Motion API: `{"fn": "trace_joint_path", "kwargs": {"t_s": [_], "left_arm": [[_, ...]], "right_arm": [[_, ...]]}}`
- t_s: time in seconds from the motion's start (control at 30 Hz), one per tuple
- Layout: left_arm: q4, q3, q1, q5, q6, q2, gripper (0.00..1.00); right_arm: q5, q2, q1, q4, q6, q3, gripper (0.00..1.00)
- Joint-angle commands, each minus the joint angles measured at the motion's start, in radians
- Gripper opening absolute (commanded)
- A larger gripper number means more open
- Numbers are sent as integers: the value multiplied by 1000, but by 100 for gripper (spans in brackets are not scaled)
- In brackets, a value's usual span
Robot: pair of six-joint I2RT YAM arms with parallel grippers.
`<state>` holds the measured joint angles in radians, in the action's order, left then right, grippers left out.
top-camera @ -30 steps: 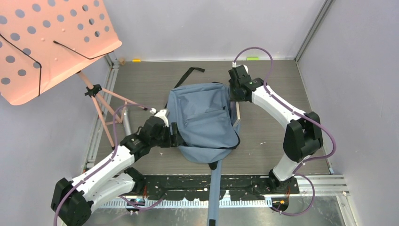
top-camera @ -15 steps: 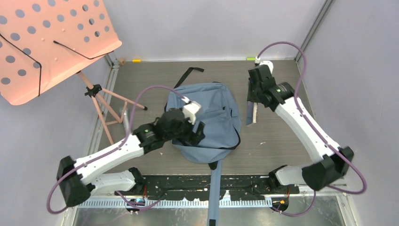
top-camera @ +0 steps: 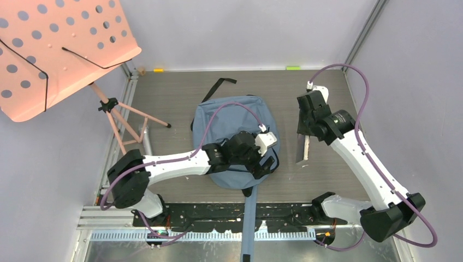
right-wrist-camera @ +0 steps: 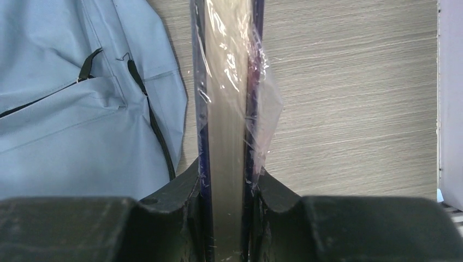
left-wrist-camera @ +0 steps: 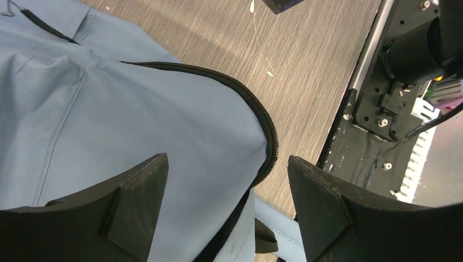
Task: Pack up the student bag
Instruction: Place the book in the student bag.
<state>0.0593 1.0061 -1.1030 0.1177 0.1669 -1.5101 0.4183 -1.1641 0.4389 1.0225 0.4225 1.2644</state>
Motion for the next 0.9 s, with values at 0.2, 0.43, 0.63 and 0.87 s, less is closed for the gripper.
{"fn": "trace_joint_path", "kwargs": {"t_s": [0.2, 0.43, 0.63, 0.87], "left_arm": [[-95, 45, -10, -23, -52, -100, 85], [-36, 78, -10, -155, -49, -114, 55], [-4, 135, -10, -234, -83, -35, 14], [194, 379, 11, -347, -203, 54, 0]], "right_arm": [[10, 98, 0, -32, 10, 27, 0], [-2, 124, -1, -17, 8, 33, 1], [-52, 165, 0, -4, 30, 28, 0], [-224, 244, 0, -20, 159, -46, 1]]}}
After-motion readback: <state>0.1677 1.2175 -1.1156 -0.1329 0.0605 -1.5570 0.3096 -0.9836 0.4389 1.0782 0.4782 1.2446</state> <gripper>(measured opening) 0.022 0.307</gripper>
